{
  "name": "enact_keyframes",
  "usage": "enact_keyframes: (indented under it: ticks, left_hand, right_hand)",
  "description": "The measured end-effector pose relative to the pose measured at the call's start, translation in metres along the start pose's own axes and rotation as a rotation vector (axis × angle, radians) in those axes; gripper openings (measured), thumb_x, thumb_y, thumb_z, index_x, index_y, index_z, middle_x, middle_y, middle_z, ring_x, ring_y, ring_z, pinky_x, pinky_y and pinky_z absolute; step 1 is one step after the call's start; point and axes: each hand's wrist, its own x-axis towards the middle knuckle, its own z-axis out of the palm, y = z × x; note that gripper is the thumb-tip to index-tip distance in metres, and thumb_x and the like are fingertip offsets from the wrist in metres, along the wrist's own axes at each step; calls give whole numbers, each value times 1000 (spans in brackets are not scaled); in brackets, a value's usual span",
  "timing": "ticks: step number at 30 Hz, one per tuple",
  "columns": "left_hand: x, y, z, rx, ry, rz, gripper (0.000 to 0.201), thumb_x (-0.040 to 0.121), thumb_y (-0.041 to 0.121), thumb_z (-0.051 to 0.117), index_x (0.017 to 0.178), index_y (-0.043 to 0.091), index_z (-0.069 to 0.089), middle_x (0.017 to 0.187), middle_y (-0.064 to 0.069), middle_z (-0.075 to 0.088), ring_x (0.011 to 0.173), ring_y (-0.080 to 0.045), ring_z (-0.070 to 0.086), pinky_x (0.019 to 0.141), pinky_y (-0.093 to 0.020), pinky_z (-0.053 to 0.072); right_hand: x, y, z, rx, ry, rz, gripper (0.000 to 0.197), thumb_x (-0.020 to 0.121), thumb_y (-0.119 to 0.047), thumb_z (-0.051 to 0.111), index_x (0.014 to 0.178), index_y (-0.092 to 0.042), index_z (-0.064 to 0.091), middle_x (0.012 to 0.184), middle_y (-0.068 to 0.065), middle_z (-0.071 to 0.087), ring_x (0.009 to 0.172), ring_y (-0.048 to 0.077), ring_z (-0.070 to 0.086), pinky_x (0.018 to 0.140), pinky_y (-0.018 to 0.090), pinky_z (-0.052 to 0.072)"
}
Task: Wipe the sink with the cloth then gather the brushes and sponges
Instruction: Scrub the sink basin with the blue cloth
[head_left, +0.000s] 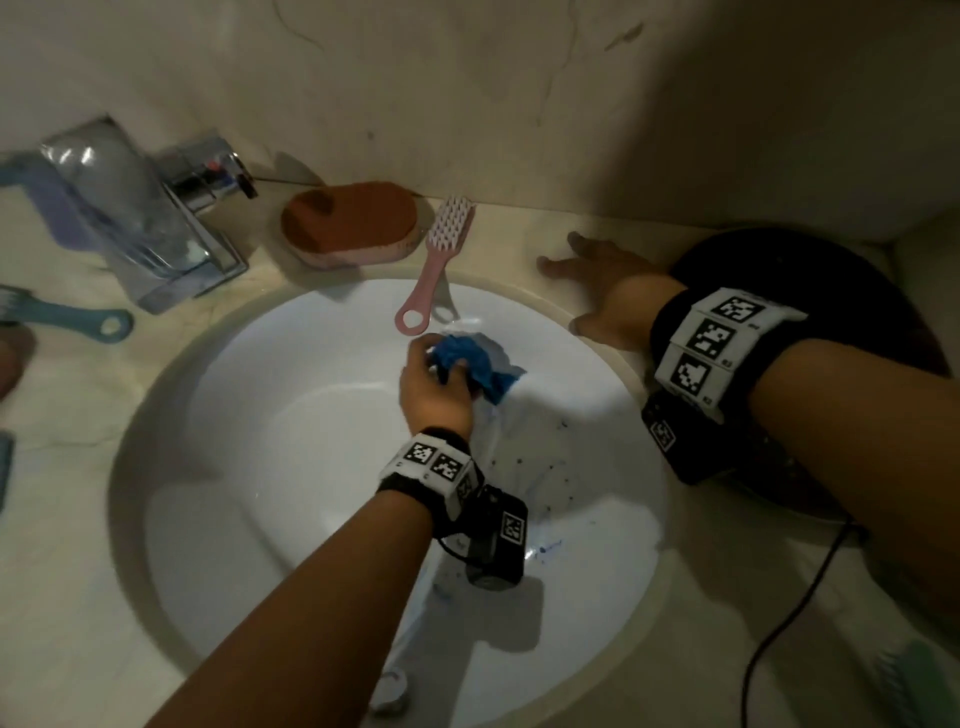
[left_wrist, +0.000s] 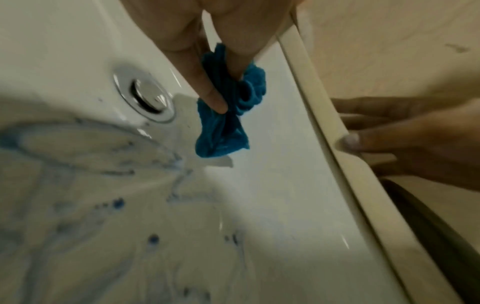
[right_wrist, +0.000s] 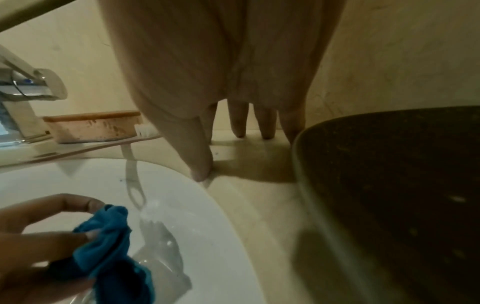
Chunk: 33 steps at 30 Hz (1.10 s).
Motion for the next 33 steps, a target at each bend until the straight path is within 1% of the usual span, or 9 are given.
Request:
enact_keyframes:
  ticks: [6, 9, 12, 14, 19, 22, 25, 30, 33]
  left_hand:
    - [18, 11, 22, 26, 94, 25, 37, 74, 10, 77, 109, 9, 64, 109, -5, 61, 97, -18, 59, 87, -30, 53]
    - [16, 7, 41, 44, 58, -17, 26, 70, 6, 78, 87, 16, 60, 106, -8, 61, 92, -23, 60, 83, -34, 55]
    - [6, -4, 55, 43, -90, -71, 35, 69, 2, 77, 67, 26, 51, 88, -2, 61, 86, -25, 63, 79, -41, 57]
    - [-1, -5, 55, -9, -132, -98, 34, 70, 0, 76, 68, 24, 53, 82, 3, 59, 85, -23, 62, 77, -37, 58]
    - [7, 10, 38, -219, 39, -112, 25, 74, 5, 76, 91, 14, 59, 94, -5, 64, 89, -26, 67, 78, -36, 59]
    - [-13, 14, 50, -172, -104, -66, 24, 74, 9, 77, 80, 23, 59, 83, 5, 63, 84, -23, 67, 73, -37, 60]
    - [-31, 4, 63, -107, -250, -84, 29, 72, 7, 78, 71, 25, 56, 80, 3, 61, 82, -27, 66, 69, -40, 60]
    - [-5, 3, 53, -159, -50, -120, 27, 74, 7, 76, 70, 25, 56, 85, -2, 63, 88, -29, 67, 79, -46, 58]
    - [-16, 1, 58, -88, -130, -75, 29, 70, 7, 78, 67, 25, 55, 83, -2, 65, 83, -24, 66, 78, -37, 58]
  right_hand:
    - [11, 4, 1, -37, -11, 6, 79, 85, -22, 65, 146, -41, 18, 160, 0, 2, 147, 24, 6, 117, 32, 13]
    - [10, 5, 0, -5, 2, 6, 78, 84, -20, 66, 145, -40, 22, 160, -2, 4, 147, 19, 7, 117, 29, 13]
    - [8, 4, 2, 10, 29, 4, 77, 84, -18, 66, 145, -40, 24, 159, -3, 5, 147, 20, 9, 118, 29, 15]
    - [8, 4, 1, 9, 27, 3, 77, 84, -19, 66, 145, -40, 24, 159, -3, 5, 147, 20, 9, 118, 29, 15]
    - [5, 4, -2, 17, -16, 2, 76, 86, -20, 64, 145, -40, 21, 160, -3, 2, 147, 21, 4, 119, 31, 13]
    - [7, 4, -2, 9, -23, 4, 76, 87, -19, 64, 146, -41, 20, 160, -3, 0, 148, 22, 2, 120, 33, 13]
    - [8, 4, -2, -5, -34, 0, 77, 87, -21, 63, 146, -42, 18, 160, -3, -1, 148, 23, 1, 120, 33, 12]
    - [7, 5, -1, -32, -36, -11, 77, 88, -23, 62, 147, -40, 16, 160, -1, -2, 148, 23, 0, 120, 33, 12]
    - [6, 3, -1, -34, -26, -14, 76, 89, -22, 61, 147, -40, 16, 160, -1, -1, 148, 25, 1, 120, 35, 13]
